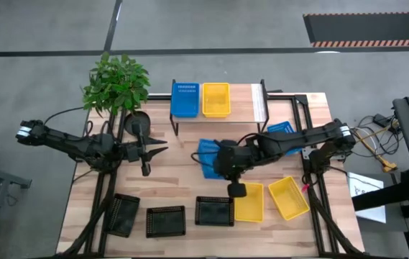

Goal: Stack baskets on shelf by color
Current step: Stack the blue bin on top of the other blue bin on the shelf, then put the right black bin on the shelf

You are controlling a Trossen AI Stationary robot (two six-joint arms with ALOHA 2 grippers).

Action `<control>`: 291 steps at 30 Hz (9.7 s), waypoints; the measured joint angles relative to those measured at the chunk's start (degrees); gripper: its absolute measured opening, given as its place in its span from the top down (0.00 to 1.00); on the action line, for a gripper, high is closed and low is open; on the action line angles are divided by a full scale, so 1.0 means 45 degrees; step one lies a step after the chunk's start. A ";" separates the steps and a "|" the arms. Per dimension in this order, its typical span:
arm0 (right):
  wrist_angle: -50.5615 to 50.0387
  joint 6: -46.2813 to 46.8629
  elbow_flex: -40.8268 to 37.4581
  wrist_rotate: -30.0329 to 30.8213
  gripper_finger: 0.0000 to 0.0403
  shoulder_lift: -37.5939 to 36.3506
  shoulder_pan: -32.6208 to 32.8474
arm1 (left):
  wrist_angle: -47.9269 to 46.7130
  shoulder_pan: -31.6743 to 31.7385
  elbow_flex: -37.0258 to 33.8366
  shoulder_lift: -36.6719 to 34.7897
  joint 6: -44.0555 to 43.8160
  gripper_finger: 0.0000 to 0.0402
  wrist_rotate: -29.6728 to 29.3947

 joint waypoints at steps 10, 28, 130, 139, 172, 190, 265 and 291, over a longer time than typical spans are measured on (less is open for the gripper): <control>0.3121 -0.1699 0.1183 0.2722 0.98 0.0291 -0.0721 | -0.0020 0.0000 -0.0217 -0.0832 0.0000 0.84 0.0000; 0.3853 -0.3617 0.4825 0.3989 0.98 0.3353 -0.3327 | -0.0135 -0.0004 -0.0481 -0.1560 0.0010 0.84 -0.0004; -0.1169 -0.0440 0.3368 0.2323 0.92 0.3077 0.2842 | 0.1268 -0.0004 -0.0403 -0.0190 -0.0029 0.84 0.0005; 0.2496 -0.2460 0.1032 0.2221 0.92 0.3082 0.3009 | 0.1216 0.0000 -0.0403 -0.0226 -0.0019 0.84 0.0005; 0.5802 0.0978 -0.2165 -0.0111 0.45 0.4808 0.0682 | 0.1223 -0.0002 -0.0398 -0.0316 -0.0015 0.84 0.0005; 0.6389 0.0939 -0.2189 -0.0454 0.73 0.5102 0.0496 | 0.1214 0.0000 -0.0408 -0.0326 -0.0010 0.84 0.0005; 0.0386 -0.4903 -0.2228 0.0220 0.66 0.3845 0.1066 | 0.1226 -0.0002 -0.0418 -0.0327 -0.0005 0.84 0.0000; -0.0587 -0.5169 -0.0304 0.0240 0.98 0.4757 0.1071 | 0.1228 -0.0004 -0.0418 -0.0336 -0.0005 0.84 0.0001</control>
